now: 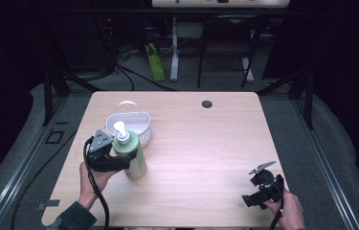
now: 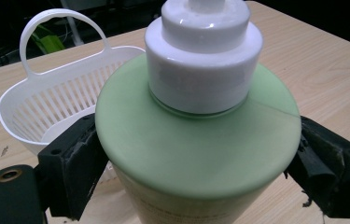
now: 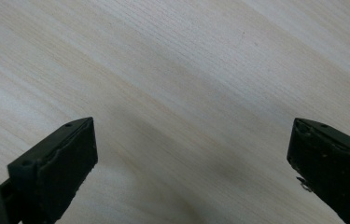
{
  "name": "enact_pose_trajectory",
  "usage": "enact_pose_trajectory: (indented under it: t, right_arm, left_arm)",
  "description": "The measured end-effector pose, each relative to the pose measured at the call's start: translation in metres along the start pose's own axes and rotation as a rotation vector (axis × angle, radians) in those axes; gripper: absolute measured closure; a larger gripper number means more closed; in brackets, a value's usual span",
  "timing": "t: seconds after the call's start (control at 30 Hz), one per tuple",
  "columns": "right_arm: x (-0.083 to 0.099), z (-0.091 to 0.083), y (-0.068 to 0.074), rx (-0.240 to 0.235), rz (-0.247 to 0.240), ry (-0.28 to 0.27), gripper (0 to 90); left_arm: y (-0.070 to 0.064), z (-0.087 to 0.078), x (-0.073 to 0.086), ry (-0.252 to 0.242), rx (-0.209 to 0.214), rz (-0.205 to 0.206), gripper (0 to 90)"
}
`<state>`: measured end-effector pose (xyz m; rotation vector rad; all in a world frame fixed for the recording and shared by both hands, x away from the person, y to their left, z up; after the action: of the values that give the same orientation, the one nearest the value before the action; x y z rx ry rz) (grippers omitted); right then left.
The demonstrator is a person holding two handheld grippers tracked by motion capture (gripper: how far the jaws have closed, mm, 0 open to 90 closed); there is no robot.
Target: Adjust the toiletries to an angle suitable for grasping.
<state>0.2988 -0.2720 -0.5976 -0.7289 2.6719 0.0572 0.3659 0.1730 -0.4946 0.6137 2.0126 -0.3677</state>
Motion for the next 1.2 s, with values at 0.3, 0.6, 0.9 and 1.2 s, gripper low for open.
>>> enact_pose_trajectory:
  t: [0.3, 0.6, 0.9, 1.2]
  right_arm:
    - [0.000, 0.000, 0.000, -0.002, 0.000, 0.005, 1.3]
    - [0.001, 0.000, 0.000, -0.001, -0.002, 0.005, 1.2]
    - [0.001, 0.000, 0.000, -0.005, 0.006, 0.005, 1.2]
    - [0.003, 0.000, 0.000, 0.003, 0.006, 0.011, 1.2]
  left_arm:
    - [0.000, -0.004, 0.001, -0.013, 0.033, 0.008, 7.5]
    - [-0.003, -0.011, -0.006, -0.047, 0.056, 0.007, 0.2]
    - [0.001, -0.015, -0.017, -0.099, 0.074, -0.011, 0.0]
    - [0.006, -0.015, -0.028, -0.128, 0.082, -0.023, 0.0]
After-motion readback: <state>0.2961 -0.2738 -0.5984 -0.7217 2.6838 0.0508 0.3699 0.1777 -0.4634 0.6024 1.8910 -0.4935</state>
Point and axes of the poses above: each handheld gripper's, and its own axes: z roughly forward along the jaws, x roughly out of its underside, y roughly to its left, the point moved 6 cm from there along z, roughly forward along the jaws
